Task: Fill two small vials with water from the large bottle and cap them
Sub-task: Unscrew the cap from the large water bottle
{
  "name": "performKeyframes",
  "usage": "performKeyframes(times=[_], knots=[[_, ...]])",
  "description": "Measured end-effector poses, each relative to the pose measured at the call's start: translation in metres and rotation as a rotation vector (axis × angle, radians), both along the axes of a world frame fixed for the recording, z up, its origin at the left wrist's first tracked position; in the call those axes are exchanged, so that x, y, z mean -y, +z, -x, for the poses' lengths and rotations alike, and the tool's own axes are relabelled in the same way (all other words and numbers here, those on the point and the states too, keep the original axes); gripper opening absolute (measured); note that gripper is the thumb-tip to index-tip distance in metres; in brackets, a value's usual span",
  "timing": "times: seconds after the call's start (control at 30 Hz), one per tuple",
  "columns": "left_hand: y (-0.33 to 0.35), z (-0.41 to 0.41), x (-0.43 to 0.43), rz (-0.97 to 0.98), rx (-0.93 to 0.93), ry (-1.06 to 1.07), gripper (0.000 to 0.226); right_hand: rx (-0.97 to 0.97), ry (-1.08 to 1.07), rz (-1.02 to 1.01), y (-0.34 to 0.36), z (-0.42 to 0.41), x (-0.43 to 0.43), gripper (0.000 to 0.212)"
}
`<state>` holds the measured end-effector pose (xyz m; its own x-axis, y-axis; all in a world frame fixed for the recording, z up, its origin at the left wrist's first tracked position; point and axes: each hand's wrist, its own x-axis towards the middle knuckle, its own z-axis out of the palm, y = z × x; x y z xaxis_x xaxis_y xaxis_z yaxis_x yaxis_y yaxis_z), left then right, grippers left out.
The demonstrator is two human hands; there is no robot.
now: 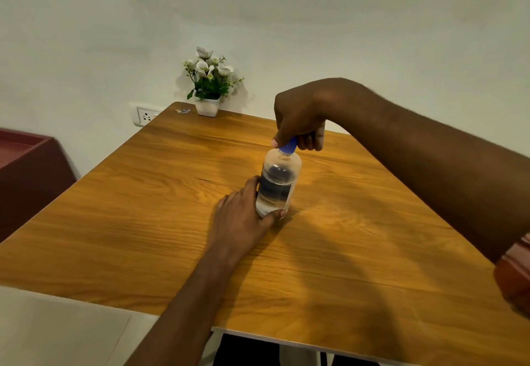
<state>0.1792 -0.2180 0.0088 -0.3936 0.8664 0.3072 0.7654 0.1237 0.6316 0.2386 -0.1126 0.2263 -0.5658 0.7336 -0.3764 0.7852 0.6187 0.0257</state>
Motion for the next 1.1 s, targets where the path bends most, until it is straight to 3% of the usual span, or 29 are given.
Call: performKeyframes(times=[0.2,0.4,0.57,0.73,0.9,1.1], knots=[[0.000,0.003,0.001,-0.030,0.020,0.001,0.082,-0.127,0.160,0.005,-0.001,-0.009,-0.003,0.019],[0.001,0.006,0.002,-0.073,0.051,0.023,0.077,-0.563,0.165,0.075,-0.020,-0.043,-0.012,0.024],[0.000,0.007,0.001,-0.066,0.045,0.024,0.078,-0.906,0.028,0.104,-0.062,-0.071,-0.011,0.051],[-0.002,0.009,0.001,-0.069,0.000,0.056,0.076,-1.203,-0.257,0.060,-0.129,-0.085,-0.002,0.041],[-0.004,0.011,-0.001,-0.060,0.012,0.105,0.076,-1.256,-0.418,0.083,-0.187,-0.086,0.008,0.041],[-0.003,0.010,-0.001,-0.025,-0.001,0.101,0.080,-1.183,-0.394,0.016,-0.214,-0.075,0.015,0.041]])
